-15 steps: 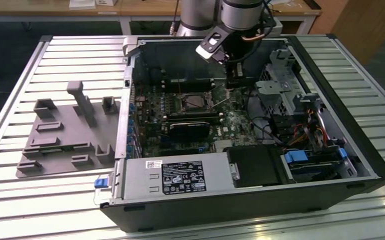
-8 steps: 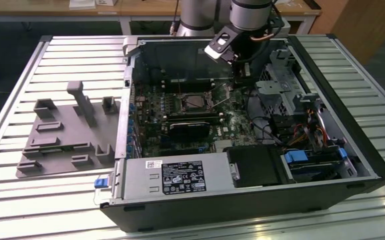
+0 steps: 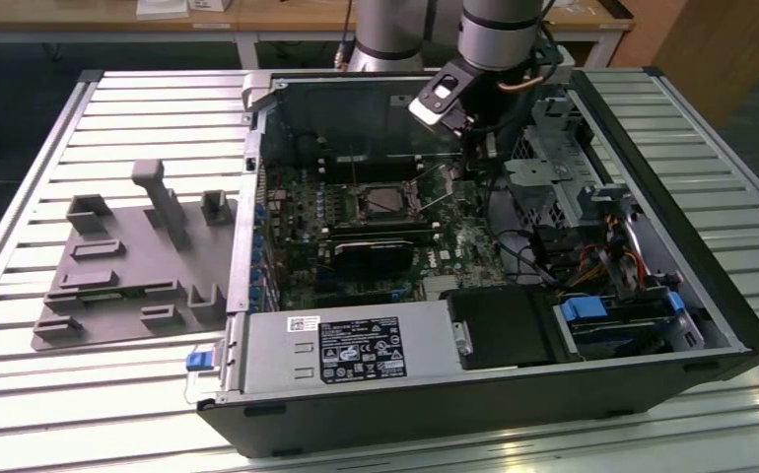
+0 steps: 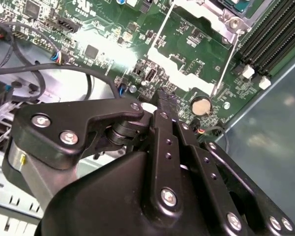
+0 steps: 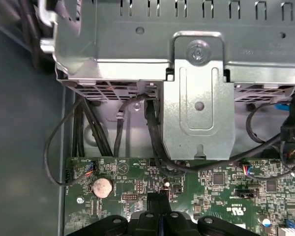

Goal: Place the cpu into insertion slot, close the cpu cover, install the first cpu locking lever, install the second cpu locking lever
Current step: 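Close the cpu cover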

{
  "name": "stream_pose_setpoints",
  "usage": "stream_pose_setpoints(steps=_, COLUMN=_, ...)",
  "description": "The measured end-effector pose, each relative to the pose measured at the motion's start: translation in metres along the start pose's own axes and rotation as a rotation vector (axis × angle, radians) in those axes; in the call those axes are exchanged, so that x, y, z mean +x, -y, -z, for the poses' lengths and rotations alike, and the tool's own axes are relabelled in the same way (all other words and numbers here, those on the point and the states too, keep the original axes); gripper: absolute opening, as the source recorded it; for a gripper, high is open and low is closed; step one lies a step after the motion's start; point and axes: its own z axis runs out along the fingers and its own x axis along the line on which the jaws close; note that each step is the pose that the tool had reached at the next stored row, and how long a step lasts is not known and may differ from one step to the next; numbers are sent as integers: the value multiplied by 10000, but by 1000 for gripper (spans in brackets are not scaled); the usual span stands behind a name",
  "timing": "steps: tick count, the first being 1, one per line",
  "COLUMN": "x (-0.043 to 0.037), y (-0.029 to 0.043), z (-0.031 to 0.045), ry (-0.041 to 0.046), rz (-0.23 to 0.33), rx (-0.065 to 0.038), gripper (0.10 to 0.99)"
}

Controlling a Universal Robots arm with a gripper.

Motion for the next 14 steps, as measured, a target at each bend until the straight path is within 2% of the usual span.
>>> stream_pose_setpoints(steps=2, x=0, y=0, z=-29, ry=-1, rz=0, rx=37, gripper=102)
stream_pose_setpoints(steps=8, x=1, y=0, z=-31, ry=0, rz=2, rx=67, gripper=102)
stream_pose_setpoints(steps=9, x=1, y=-1, z=-32, ry=0, rz=3, rx=149, gripper=102)
stream_pose_setpoints(steps=10, x=0, y=-2, z=-33, ry=3, rz=3, rx=278, gripper=102)
stream_pose_setpoints(steps=12, x=1, y=-7, z=-36, ry=5, rz=8, rx=593, gripper=102)
stream_pose_setpoints(steps=14, x=1, y=-9, z=-37, ry=8, rz=11, rx=842, gripper=102)
